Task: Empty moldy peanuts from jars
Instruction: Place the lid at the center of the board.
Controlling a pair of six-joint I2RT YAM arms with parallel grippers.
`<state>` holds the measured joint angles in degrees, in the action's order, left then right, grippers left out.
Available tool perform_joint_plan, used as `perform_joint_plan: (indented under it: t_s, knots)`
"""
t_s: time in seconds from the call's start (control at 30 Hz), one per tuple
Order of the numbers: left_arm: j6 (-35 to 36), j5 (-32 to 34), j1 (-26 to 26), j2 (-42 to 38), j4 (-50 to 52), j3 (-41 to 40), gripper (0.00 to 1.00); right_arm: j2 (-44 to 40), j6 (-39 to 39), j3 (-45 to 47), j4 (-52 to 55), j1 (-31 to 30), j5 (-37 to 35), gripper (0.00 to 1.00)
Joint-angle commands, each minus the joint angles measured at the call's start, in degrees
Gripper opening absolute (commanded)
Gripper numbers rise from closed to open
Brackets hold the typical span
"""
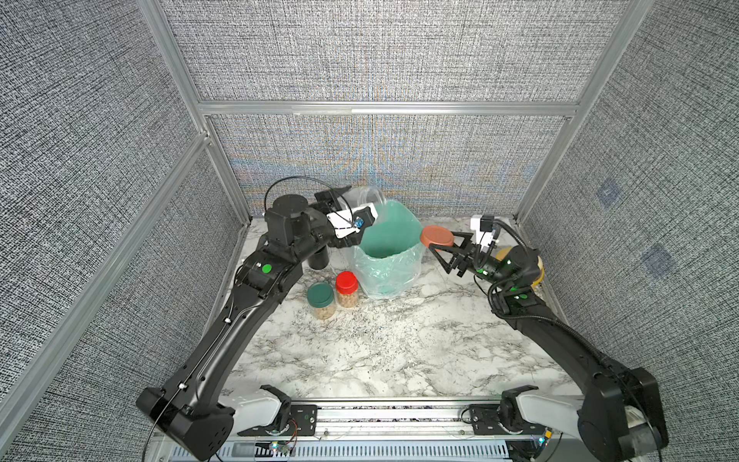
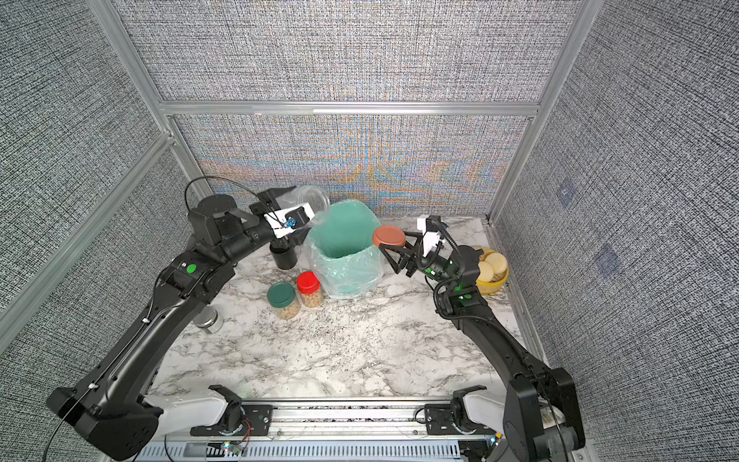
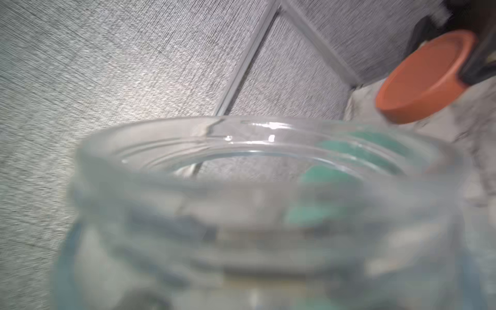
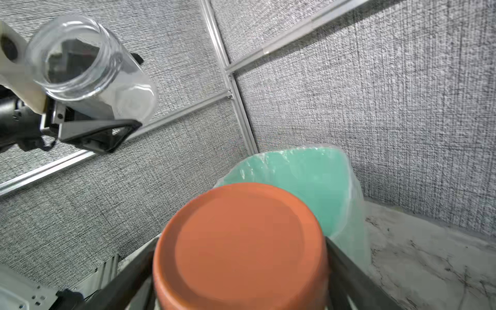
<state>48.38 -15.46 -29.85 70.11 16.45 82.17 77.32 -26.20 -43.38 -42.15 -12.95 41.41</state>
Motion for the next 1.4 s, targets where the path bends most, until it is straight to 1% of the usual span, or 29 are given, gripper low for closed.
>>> perform_joint_plan:
  t_s: [0.0, 0.07, 0.13, 0.2, 0.27, 0.3, 0.37, 0.43, 0.53, 0.63, 0.73, 0.87, 0.93, 1.0, 1.1, 1.23, 1.33, 1.37]
  knots:
    - [-15.2, -11.5, 0.1, -3.5, -1.1, -5.7, 0.0, -1.6, 0.4, -0.2, -4.5, -0.1, 1.4, 0.65]
    - [-21.9, -11.0, 0.2, -6.5, -7.0, -11.7, 0.0, -2.8, 2.3, -0.1, -2.1, -0.1, 1.2, 0.65]
    - [-27.4, -8.1, 0.1, -9.6, -11.9, -17.8, 0.0, -3.8, 4.0, 0.3, 0.1, -0.1, 0.9, 0.65]
    - [-33.4, 0.1, 0.2, -13.5, -16.2, -24.1, 0.0, -4.6, 5.3, 0.9, 1.6, -0.1, 0.6, 0.65]
    - [-36.8, 10.0, 0.4, -17.5, -17.5, -28.9, 0.0, -5.4, 6.1, 1.9, 3.2, -0.1, 0.2, 0.65]
    - [-38.6, 16.4, 0.7, -19.6, -17.5, -31.0, 0.0, -5.8, 6.4, 2.5, 4.1, -0.1, -0.5, 0.65]
    - [-40.7, 24.9, 1.6, -23.3, -16.4, -34.9, 0.0, -6.9, 6.5, 4.5, 5.0, -0.1, -1.9, 0.65]
    - [-40.8, 30.6, 2.4, -27.4, -16.0, -38.8, 0.0, -8.6, 6.4, 7.2, 4.9, 0.0, -4.4, 0.66]
    - [-41.8, 37.2, 4.7, -32.6, -17.6, -44.4, 0.0, -10.6, 4.5, 10.3, 7.1, 0.3, -10.8, 0.68]
    - [-41.8, 39.3, 7.4, -33.4, -17.3, -48.4, 0.0, -10.4, 1.6, 11.6, 11.1, 1.7, -14.4, 0.68]
    - [-43.7, 41.5, 9.4, -31.7, -22.0, -53.7, 0.0, -8.8, -0.6, 13.8, 13.4, 3.0, -16.9, 0.68]
    - [-50.1, 41.8, 15.2, -26.2, -29.7, -59.3, 0.0, -4.8, -0.9, 15.5, 14.9, 3.7, -18.4, 0.68]
    - [-53.9, 41.3, 18.2, -22.7, -32.3, -60.1, 0.0, -2.4, -1.2, 16.0, 15.2, 3.8, -19.6, 0.68]
    - [-55.1, 41.8, 20.2, -18.7, -36.6, -60.9, 0.0, 0.5, -2.4, 17.1, 13.5, 3.9, -20.3, 0.68]
    - [-55.1, 40.6, 21.7, -14.0, -40.7, -61.0, 0.0, 5.4, -4.0, 16.5, 13.2, 3.9, -20.3, 0.68]
    - [-53.6, 38.5, 21.9, -7.9, -45.3, -60.7, 0.0, 10.8, -4.1, 14.8, 14.7, 3.7, -22.2, 0.7]
    - [-53.1, 37.2, 22.1, -3.7, -50.6, -62.0, 0.0, 13.8, -3.7, 12.8, 17.5, 3.5, -23.5, 0.74]
    - [-52.8, 36.2, 22.2, -2.3, -52.4, -62.7, 0.0, 14.5, -3.5, 12.5, 18.2, 3.1, -24.3, 0.77]
